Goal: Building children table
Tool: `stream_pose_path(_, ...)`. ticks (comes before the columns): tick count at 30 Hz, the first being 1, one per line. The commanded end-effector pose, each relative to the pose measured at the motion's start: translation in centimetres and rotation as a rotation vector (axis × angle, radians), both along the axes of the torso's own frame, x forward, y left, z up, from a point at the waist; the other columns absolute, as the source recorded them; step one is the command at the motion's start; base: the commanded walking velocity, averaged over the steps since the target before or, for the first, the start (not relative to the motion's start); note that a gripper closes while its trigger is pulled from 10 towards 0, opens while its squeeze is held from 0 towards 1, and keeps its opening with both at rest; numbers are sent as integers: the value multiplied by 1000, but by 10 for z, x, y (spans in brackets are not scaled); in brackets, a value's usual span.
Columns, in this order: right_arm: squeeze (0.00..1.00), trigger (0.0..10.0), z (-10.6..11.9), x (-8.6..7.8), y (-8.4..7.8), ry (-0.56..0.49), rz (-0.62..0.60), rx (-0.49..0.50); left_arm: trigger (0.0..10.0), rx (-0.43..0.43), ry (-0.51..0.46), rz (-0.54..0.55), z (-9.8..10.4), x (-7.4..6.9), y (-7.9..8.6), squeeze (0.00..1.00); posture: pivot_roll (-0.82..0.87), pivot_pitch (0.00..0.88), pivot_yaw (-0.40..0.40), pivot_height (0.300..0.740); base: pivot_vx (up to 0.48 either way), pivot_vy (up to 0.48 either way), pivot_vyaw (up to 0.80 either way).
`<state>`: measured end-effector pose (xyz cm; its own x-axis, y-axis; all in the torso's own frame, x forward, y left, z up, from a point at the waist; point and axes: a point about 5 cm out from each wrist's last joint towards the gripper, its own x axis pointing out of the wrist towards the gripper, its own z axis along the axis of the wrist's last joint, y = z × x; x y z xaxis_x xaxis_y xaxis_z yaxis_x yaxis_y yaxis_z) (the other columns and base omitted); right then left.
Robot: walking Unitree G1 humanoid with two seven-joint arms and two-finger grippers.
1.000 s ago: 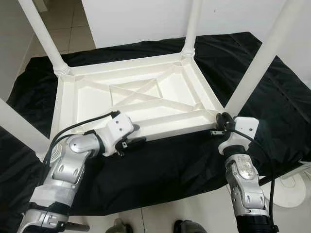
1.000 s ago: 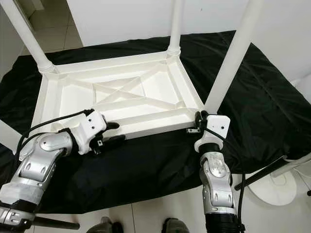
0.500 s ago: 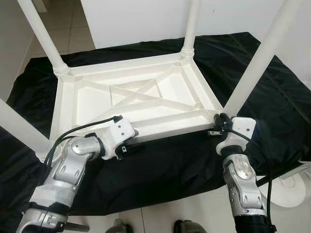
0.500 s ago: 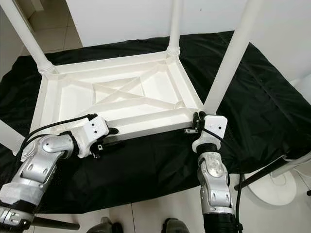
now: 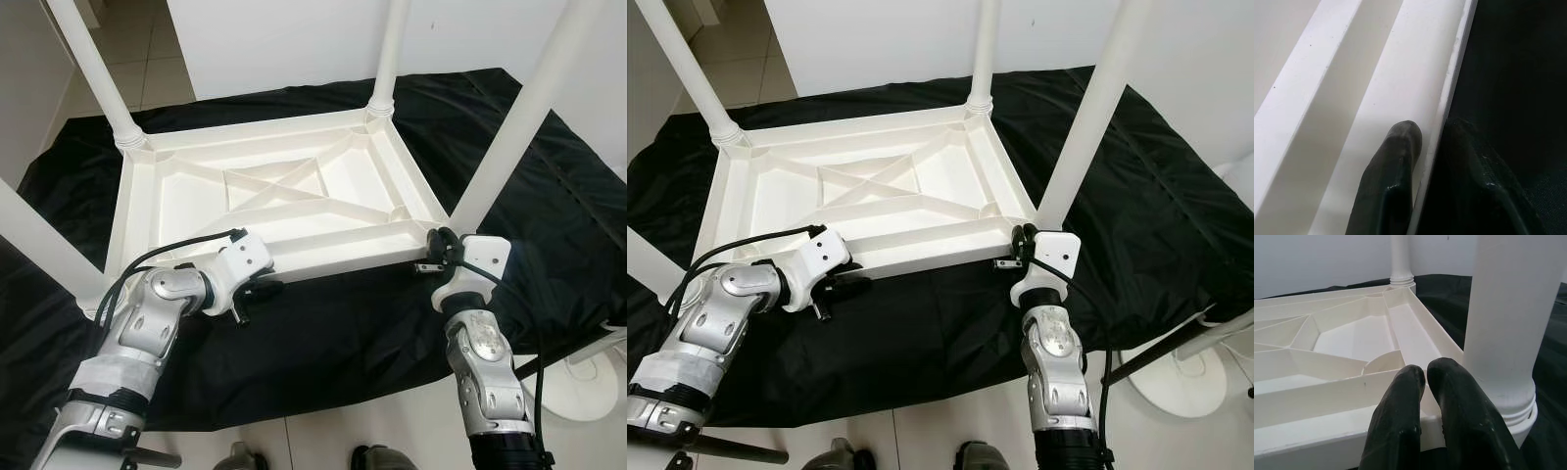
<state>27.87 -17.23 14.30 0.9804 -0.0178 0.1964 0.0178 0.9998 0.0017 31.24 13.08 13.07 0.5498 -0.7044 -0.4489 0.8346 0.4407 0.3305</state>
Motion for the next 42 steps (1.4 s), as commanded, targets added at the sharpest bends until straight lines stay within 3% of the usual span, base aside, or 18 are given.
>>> stream_pose_path(1,0,10000,-1,1,2,-1,4,-4,0,0,-128,182,-1,9,-5,0,-118,79,57,740,0,0,0)
stream_pose_path(9,0,10000,-1,2,5,-1,9,-2,0,-39,-156,139,4,11,-32,0,-115,83,53,740,0,0,0)
stream_pose_path(10,0,10000,0,2,5,-2,9,-1,0,-62,-160,109,7,10,-48,0,-116,84,54,740,0,0,0)
stream_pose_path(14,0,10000,0,3,5,-3,8,0,0,-80,-164,85,9,9,-61,0,-118,85,55,740,0,0,0)
stream_pose_path(16,0,10000,0,3,6,-4,4,2,0,-100,-170,56,12,9,-76,0,-122,86,57,740,0,0,0)
stream_pose_path(22,0,10000,1,3,6,-5,-1,6,0,-124,-189,39,19,12,-99,0,-129,91,63,740,0,0,0)
stream_pose_path(24,0,10000,1,3,6,-5,-1,6,0,-124,-189,39,19,12,-99,0,-129,91,63,740,0,0,0)
stream_pose_path(25,0,10000,1,3,7,-6,-3,6,353,-135,-207,46,23,15,-110,0,-131,99,64,740,0,0,0)
stream_pose_path(27,0,10000,1,3,7,-6,-5,5,39,-147,-217,42,26,16,-115,0,-131,99,64,740,0,0,0)
stream_pose_path(28,0,10000,1,3,7,-7,-7,5,353,-155,-222,41,28,17,-119,0,-138,105,69,740,0,0,0)
stream_pose_path(29,0,10000,2,3,7,-8,-9,5,2471,-159,-225,43,30,17,-121,0,-138,105,69,740,0,0,0)
stream_pose_path(30,0,10000,2,3,7,-8,-9,5,2471,-159,-225,43,30,17,-121,0,-138,105,69,740,0,0,0)
stream_pose_path(31,0,10000,1,3,6,-8,-11,4,10000,-159,-237,42,31,17,-122,0,-139,106,69,740,0,0,0)
stream_pose_path(39,0,10000,-1,0,6,-1,-19,2,10000,-203,-223,38,28,13,-115,0,-135,119,74,740,0,0,0)
stream_pose_path(40,0,10000,-2,0,6,1,-19,2,10000,-249,-209,44,29,11,-112,1000,-129,121,72,740,0,0,0)
stream_pose_path(42,0,10000,-2,0,7,3,-19,1,10000,-311,-213,45,32,8,-108,1000,-127,122,71,740,0,0,0)
